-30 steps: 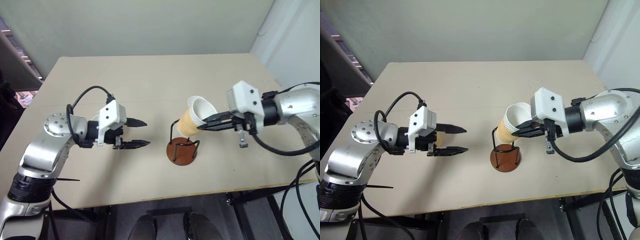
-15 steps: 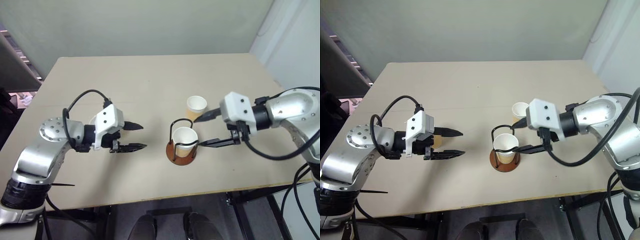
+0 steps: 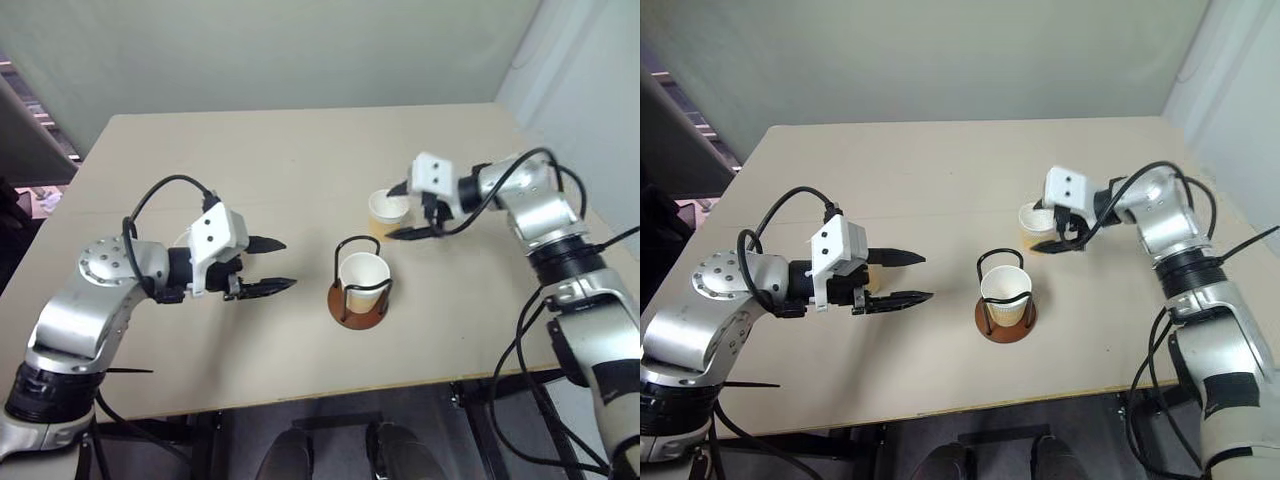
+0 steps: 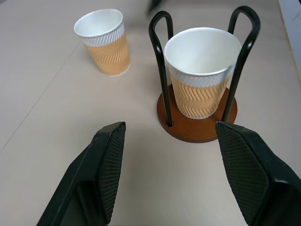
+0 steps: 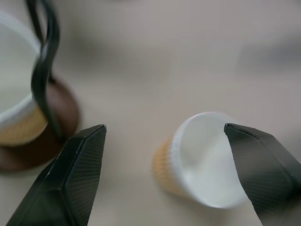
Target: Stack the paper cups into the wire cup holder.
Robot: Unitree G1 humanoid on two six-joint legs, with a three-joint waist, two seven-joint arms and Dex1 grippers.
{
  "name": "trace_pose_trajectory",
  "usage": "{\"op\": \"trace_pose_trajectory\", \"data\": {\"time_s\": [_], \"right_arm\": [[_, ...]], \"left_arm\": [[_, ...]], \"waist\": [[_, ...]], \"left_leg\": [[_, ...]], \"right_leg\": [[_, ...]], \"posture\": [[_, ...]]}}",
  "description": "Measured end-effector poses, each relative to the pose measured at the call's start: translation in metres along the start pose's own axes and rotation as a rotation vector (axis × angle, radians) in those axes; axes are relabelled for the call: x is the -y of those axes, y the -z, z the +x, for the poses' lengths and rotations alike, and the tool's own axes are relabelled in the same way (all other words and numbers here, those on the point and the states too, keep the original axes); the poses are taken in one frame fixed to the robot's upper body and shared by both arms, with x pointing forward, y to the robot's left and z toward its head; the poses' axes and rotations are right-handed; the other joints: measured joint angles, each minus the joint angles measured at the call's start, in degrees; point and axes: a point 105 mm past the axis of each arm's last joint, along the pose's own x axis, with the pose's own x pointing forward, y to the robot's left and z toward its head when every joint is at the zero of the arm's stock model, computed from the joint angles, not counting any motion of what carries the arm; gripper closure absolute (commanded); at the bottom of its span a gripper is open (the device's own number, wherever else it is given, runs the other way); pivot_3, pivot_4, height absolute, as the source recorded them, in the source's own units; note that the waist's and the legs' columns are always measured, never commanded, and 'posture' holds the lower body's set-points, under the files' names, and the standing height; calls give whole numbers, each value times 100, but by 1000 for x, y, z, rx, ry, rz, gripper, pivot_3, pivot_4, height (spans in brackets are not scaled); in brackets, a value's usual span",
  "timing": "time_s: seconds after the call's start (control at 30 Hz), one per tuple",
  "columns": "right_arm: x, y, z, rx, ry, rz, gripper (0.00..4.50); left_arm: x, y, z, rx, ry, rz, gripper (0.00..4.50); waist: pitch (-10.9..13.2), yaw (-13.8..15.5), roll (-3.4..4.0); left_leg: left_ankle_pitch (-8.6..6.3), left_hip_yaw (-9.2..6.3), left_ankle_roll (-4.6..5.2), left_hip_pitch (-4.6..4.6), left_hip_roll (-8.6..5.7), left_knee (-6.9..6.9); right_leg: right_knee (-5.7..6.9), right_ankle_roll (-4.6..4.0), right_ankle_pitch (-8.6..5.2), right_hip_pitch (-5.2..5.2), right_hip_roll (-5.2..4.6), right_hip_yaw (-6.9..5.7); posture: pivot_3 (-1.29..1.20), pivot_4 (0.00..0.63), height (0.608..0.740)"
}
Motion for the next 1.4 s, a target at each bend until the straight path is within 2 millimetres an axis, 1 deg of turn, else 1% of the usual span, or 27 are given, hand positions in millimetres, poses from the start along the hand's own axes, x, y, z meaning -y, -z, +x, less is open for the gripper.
{"op": "trace_pose_trajectory", "data": {"time_s": [0.13, 0.27, 0.3, 0.37, 0.47, 0.6, 0.7, 0.8, 0.87, 1.0, 1.07, 1.13, 1.2, 1.23, 1.27, 1.33, 1.37, 1.4], "right_arm": [[0, 9, 10, -24, -18, 8, 350], [-2, 18, 21, -35, -32, 28, 350], [-3, 21, 22, -41, -32, 32, 509], [-3, 22, 25, -44, -36, 33, 920], [-2, 19, 29, -37, -37, 22, 1968], [0, 18, 29, -38, -28, 8, 3458], [0, 18, 28, -34, -27, 5, 4482], [2, 15, 25, -25, -19, -1, 4482], [5, 10, 18, -6, -15, -6, 4482], [18, -23, -19, 100, 22, -38, 4482], [15, -46, -42, 164, 23, -60, 4482], [6, -64, -60, 212, -7, -57, 4482], [-11, -86, -79, 271, -68, -50, 4482], [-23, -95, -87, 278, -95, -66, 4482], [-34, -98, -91, 269, -118, -84, 4482], [-57, -99, -85, 263, -177, -86, 4482], [-67, -97, -78, 266, -205, -69, 4482], [-74, -95, -71, 267, -229, -47, 4482]], "left_arm": [[7, 5, -1, -15, 5, -21, 1222], [10, 3, -2, -19, -2, -19, 1222], [11, 4, -2, -19, -1, -20, 1222], [11, 4, -4, -24, -9, -27, 1222], [10, 4, -8, -33, -27, -22, 1222], [12, 5, -9, -37, -21, -34, 1222], [16, 2, -8, -24, -5, -28, 1222], [17, 1, -8, -22, -2, -25, 1222], [16, 1, -8, -22, 0, -25, 1222], [12, 0, -5, -17, 7, -19, 1222], [12, 0, -2, -9, 27, -17, 1222], [12, -1, 1, -3, 41, -16, 1222], [12, 0, 1, 0, 55, -16, 1222], [11, 0, 2, 1, 58, -14, 1222], [10, 1, 2, -1, 59, -14, 1222], [6, 5, 1, -14, 48, -19, 1222], [4, 7, 2, -18, 46, -20, 1222], [3, 7, 2, -18, 43, -17, 1222]], "waist": [[0, -12, 0], [0, -19, 1], [0, -13, 0], [0, -16, 0], [0, -30, 0], [0, -27, 1], [0, -27, 1], [0, -28, 1], [1, -26, 1], [1, -15, 2], [1, -7, 2], [2, -11, 1], [2, -15, 1], [1, -14, -1], [-2, -14, -6], [-4, -17, -12], [-3, -34, -10], [-1, -54, -8]], "left_leg": [[1, 1, -3, -2, 1, -16], [2, 1, -5, -1, 2, -17], [3, 1, -5, -2, 2, -17], [3, 1, -6, -1, 2, -16], [3, 1, -7, 2, 2, -16], [3, 1, -9, 3, 2, -16], [3, 1, -10, 3, 2, -16], [5, 1, -13, 4, 2, -17], [6, 1, -15, 3, 2, -17], [14, 2, -29, 2, 2, -18], [16, 2, -32, 2, 2, -18], [36, 2, -67, 2, 1, -19], [55, 5, -100, 3, 1, -25], [57, 4, -103, 5, 2, -28], [57, 1, -103, 15, 3, -30], [52, -1, -96, 36, 5, -28], [30, 1, -57, 38, 4, -24], [26, 3, -48, 38, 3, -19]], "right_leg": [[-19, -1, -1, -1, 0, 0], [-17, -2, -1, 0, -1, 0], [-16, -2, -1, 1, -1, -1], [-12, -3, -1, 1, -2, -1], [-5, -6, -2, 1, -2, -1], [1, -9, -4, 1, -4, -2], [1, -10, -4, 1, -5, -2], [5, -10, -4, 0, -4, -2], [9, -13, -6, -1, -5, -3], [11, -25, -14, 0, -4, -4], [8, -30, -17, 2, -3, -6], [6, -33, -20, 2, -1, -6], [4, -38, -28, 3, 1, -6], [2, -42, -32, 5, 4, -6], [3, -46, -37, 15, 6, -6], [5, -68, -54, 35, 7, -6], [7, -76, -57, 34, 7, -3], [16, -75, -54, 32, 6, 1]], "posture": [[0, 150, 740], [0, 150, 740], [0, 150, 740], [0, 150, 740], [0, 150, 740], [0, 150, 740], [0, 150, 740], [0, 150, 740], [0, 150, 740], [0, 150, 740], [0, 150, 740], [0, 150, 740], [0, 150, 740], [0, 150, 740], [0, 150, 740], [0, 150, 740], [0, 150, 740], [0, 150, 740]]}}
